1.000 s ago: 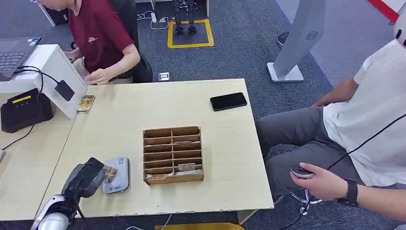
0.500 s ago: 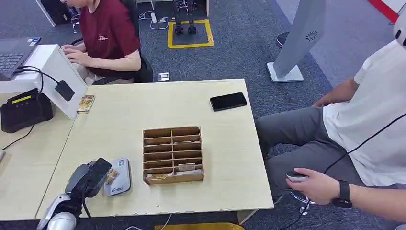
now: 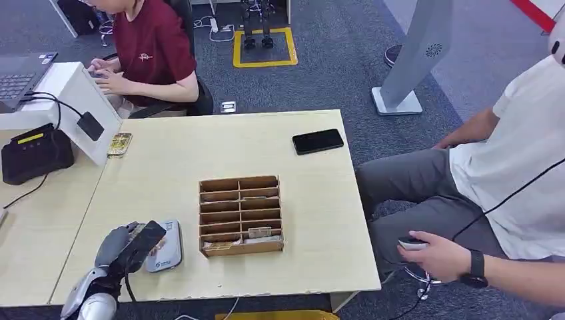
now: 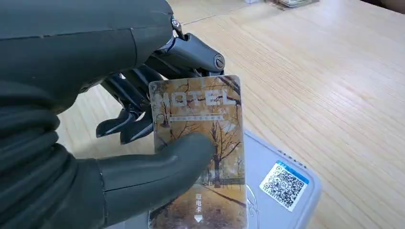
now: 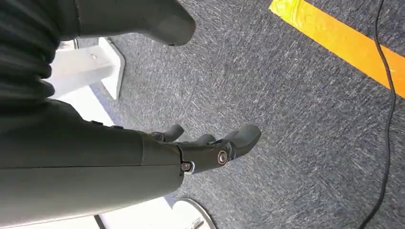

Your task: Pass the card to the sensor for recognition and then transmit it.

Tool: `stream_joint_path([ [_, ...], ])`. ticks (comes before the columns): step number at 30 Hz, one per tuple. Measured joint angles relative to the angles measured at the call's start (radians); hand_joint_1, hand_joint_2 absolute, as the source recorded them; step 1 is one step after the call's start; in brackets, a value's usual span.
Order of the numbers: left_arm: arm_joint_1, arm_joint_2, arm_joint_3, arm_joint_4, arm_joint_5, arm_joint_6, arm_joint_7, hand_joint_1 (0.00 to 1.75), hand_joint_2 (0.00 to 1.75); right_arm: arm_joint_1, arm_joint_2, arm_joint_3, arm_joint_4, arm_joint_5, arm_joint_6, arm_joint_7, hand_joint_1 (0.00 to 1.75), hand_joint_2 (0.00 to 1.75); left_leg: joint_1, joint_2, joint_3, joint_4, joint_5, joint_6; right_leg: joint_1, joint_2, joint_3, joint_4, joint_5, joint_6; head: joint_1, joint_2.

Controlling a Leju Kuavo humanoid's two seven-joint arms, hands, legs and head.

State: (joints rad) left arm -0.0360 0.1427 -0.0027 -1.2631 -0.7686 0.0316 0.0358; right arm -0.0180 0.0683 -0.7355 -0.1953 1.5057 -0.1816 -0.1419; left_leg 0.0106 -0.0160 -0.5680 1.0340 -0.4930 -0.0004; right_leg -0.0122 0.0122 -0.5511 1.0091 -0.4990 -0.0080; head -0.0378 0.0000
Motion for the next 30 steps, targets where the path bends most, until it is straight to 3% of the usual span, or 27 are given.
stream_joint_path([
  [16, -0.01, -0.032, -0.005, 0.031, -0.054, 0.021, 0.004, 1.75, 1.75, -0.005, 0.001, 0.009, 0.0, 0.0, -0.006, -0.008, 0.0, 1.75, 0.0, 0.0, 0.001, 0.0, 0.0, 0.0, 0.0, 0.0, 0.001, 0.0, 0.0, 0.0, 0.0, 0.0],
  [18, -0.011, -0.036, -0.005, 0.031, 0.03, -0.013, -0.034, 1.75, 1.75, -0.005, 0.001, 0.009, 0.0, 0.0, -0.007, -0.009, 0.0, 1.75, 0.0, 0.0, 0.001, 0.0, 0.0, 0.0, 0.0, 0.0, 0.001, 0.0, 0.0, 0.0, 0.0, 0.0],
  [21, -0.014, -0.035, 0.005, 0.009, 0.301, -0.103, -0.11, 1.75, 1.75, -0.005, 0.001, 0.01, 0.0, 0.0, -0.009, -0.013, 0.0, 1.75, 0.0, -0.001, 0.001, 0.0, 0.0, 0.0, 0.0, -0.001, 0.001, 0.0, 0.0, 0.0, 0.0, 0.0],
  [23, -0.026, -0.027, 0.016, -0.03, 0.474, -0.12, -0.143, 1.75, 1.75, -0.004, 0.001, 0.011, 0.0, 0.0, -0.012, -0.014, 0.0, 1.75, 0.0, 0.0, 0.0, 0.0, 0.001, 0.0, 0.0, 0.0, -0.001, 0.0, 0.0, 0.0, 0.0, 0.0],
  [25, -0.074, -0.009, 0.029, -0.072, 0.576, -0.103, -0.163, 1.75, 1.75, -0.003, 0.001, 0.012, 0.0, 0.0, -0.015, -0.014, 0.0, 1.75, 0.001, -0.001, -0.002, 0.001, 0.003, 0.0, 0.001, -0.001, -0.002, 0.0, 0.001, -0.002, 0.0, 0.0],
  [27, -0.165, 0.017, 0.041, -0.101, 0.587, -0.043, -0.172, 1.75, 1.75, -0.005, 0.0, 0.014, 0.0, 0.0, -0.018, -0.015, 0.0, 1.75, 0.001, -0.004, -0.003, 0.001, 0.004, -0.001, 0.002, -0.004, -0.002, 0.0, 0.002, -0.002, 0.0, 0.0],
  [30, -0.335, 0.06, 0.043, -0.104, 0.477, 0.073, -0.174, 1.75, 1.75, -0.006, -0.001, 0.022, 0.0, 0.0, -0.018, -0.013, 0.0, 1.75, 0.002, -0.006, -0.003, 0.001, 0.006, -0.002, 0.003, -0.005, -0.002, 0.001, 0.004, -0.003, 0.0, 0.0],
])
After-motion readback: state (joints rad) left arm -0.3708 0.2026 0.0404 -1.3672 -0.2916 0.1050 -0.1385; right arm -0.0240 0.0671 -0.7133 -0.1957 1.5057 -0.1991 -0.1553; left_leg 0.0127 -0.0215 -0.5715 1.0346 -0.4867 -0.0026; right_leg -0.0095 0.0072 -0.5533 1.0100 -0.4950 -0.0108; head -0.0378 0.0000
